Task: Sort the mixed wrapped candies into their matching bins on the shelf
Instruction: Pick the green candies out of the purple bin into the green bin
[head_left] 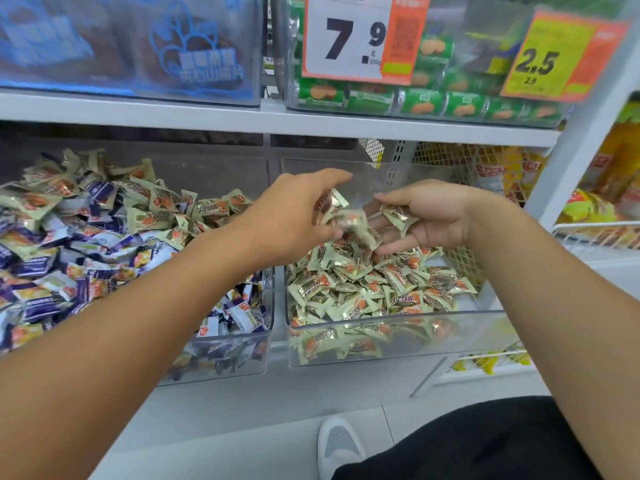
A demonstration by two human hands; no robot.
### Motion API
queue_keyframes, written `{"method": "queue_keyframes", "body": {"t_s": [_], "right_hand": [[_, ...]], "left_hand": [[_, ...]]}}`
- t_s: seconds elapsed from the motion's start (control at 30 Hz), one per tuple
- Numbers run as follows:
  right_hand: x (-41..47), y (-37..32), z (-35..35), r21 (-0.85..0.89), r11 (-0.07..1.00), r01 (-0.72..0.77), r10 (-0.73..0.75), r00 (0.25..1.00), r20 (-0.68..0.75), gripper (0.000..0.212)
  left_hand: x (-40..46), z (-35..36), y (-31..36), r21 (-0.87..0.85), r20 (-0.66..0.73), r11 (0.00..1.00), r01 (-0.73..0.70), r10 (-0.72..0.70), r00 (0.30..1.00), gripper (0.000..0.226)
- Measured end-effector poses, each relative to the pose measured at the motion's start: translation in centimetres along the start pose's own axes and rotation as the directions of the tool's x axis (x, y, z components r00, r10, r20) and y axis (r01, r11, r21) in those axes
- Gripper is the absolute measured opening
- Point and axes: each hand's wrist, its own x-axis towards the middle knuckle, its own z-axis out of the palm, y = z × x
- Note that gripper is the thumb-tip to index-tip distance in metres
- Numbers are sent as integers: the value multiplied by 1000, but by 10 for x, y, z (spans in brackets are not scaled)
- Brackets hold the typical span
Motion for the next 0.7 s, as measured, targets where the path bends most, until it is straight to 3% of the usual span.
{"method": "queue_keyframes", "body": {"t_s": [0.1, 0.23, 0.33, 0.4, 0.47, 0.53, 0.63, 0.7], "right_hand": [[7, -2, 1, -60, 997, 55, -57, 998, -33, 34], [9, -11, 19, -543, 821, 174, -290, 948, -134, 35], [1, -25, 53, -522, 735, 433, -535, 843, -54, 18], [-9, -33, 85, -467, 680, 565, -620, 783, 44, 13], [-10, -36, 116, -613, 489, 621, -670, 717, 192, 12], [0, -36, 144, -811, 213, 545, -674, 683, 282, 16], [17, -43, 173, -955, -80, 285, -713, 653, 255, 22], [31, -49, 187, -957, -166, 237, -705, 651, 283, 23]], "left_hand": [[-4, -3, -2, -42, 21, 998, -35, 36, 999, 86], [-11, -15, -12, -26, -146, 996, -86, 81, 986, 61], [-17, -36, -35, -38, -264, 999, 27, -36, 964, 35], [-26, -52, -60, 58, -225, 984, 171, -154, 962, 45], [-42, -62, -82, 174, -59, 936, 305, -299, 952, 73], [-55, -63, -97, 276, 92, 901, 334, -371, 924, 87], [-63, -63, -113, 280, 148, 905, 320, -370, 917, 74], [-66, -68, -120, 231, 124, 919, 319, -353, 927, 62]]}}
